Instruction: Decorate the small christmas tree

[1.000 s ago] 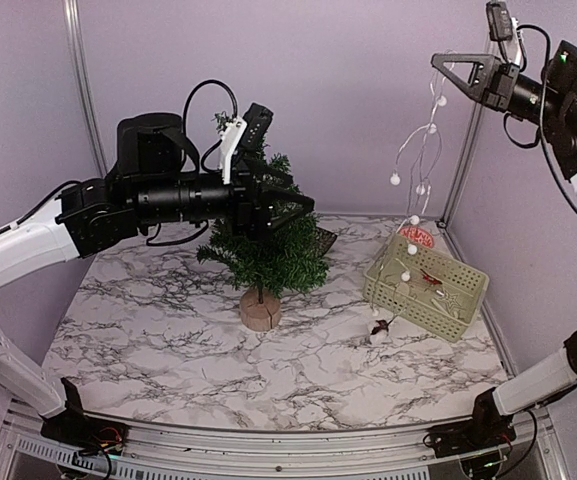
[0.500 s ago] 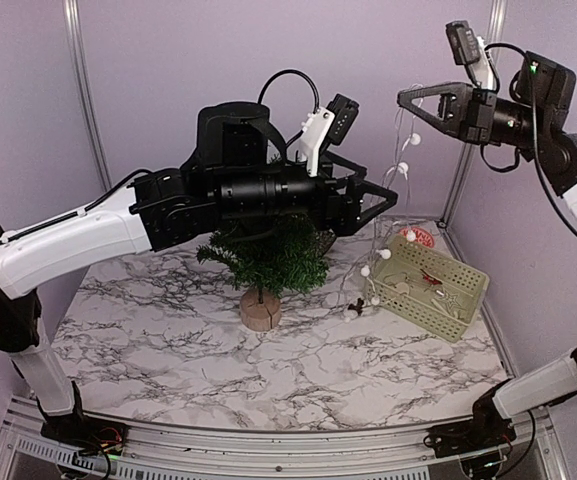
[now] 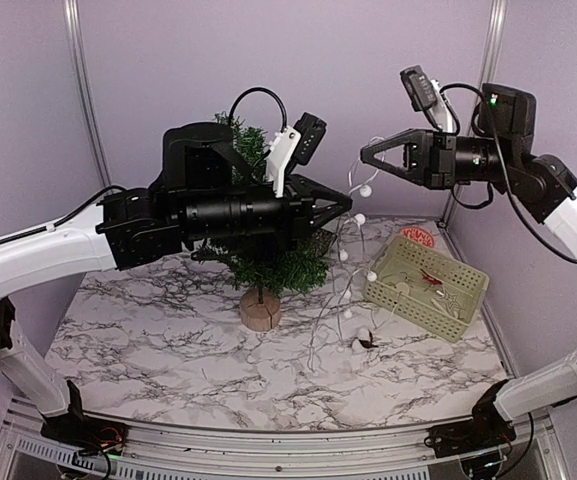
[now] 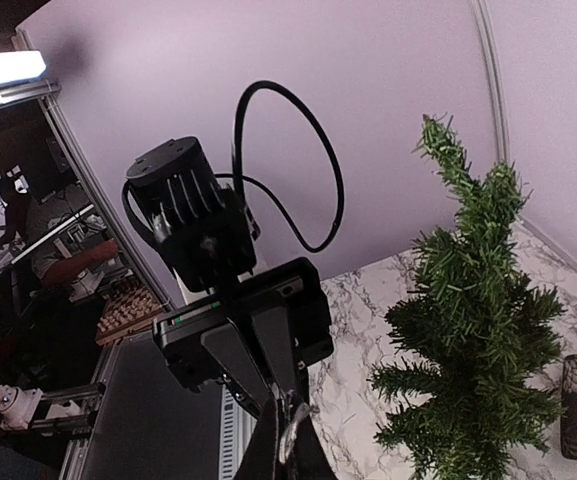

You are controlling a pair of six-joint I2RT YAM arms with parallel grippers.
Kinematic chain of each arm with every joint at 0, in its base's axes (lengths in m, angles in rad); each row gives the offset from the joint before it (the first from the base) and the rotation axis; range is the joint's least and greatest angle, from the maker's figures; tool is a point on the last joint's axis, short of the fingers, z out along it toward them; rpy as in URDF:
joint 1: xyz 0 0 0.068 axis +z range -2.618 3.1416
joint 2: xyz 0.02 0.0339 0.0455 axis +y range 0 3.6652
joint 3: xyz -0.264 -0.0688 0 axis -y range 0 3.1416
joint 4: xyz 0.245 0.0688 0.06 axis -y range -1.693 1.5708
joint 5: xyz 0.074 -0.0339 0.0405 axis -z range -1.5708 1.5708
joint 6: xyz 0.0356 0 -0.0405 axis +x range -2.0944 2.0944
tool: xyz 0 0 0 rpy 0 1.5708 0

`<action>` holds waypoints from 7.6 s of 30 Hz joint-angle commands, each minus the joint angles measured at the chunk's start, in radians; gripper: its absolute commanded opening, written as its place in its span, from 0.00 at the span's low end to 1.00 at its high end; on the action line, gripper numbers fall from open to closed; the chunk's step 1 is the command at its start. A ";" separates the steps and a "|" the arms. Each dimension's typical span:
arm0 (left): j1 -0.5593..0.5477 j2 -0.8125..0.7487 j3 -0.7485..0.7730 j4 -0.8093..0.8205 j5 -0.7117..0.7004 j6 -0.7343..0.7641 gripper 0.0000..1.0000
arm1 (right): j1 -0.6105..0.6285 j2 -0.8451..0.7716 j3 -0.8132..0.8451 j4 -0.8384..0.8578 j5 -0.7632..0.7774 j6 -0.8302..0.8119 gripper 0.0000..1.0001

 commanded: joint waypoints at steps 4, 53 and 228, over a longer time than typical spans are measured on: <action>0.004 -0.159 -0.182 0.078 -0.018 -0.012 0.00 | 0.019 -0.018 -0.067 -0.001 0.017 -0.033 0.44; 0.038 -0.604 -0.895 0.120 -0.304 -0.341 0.04 | 0.223 0.041 0.030 -0.087 0.248 -0.174 0.00; 0.237 -0.385 -0.312 -0.118 0.009 -0.032 0.00 | -0.328 -0.123 -0.090 -0.001 0.503 0.190 0.00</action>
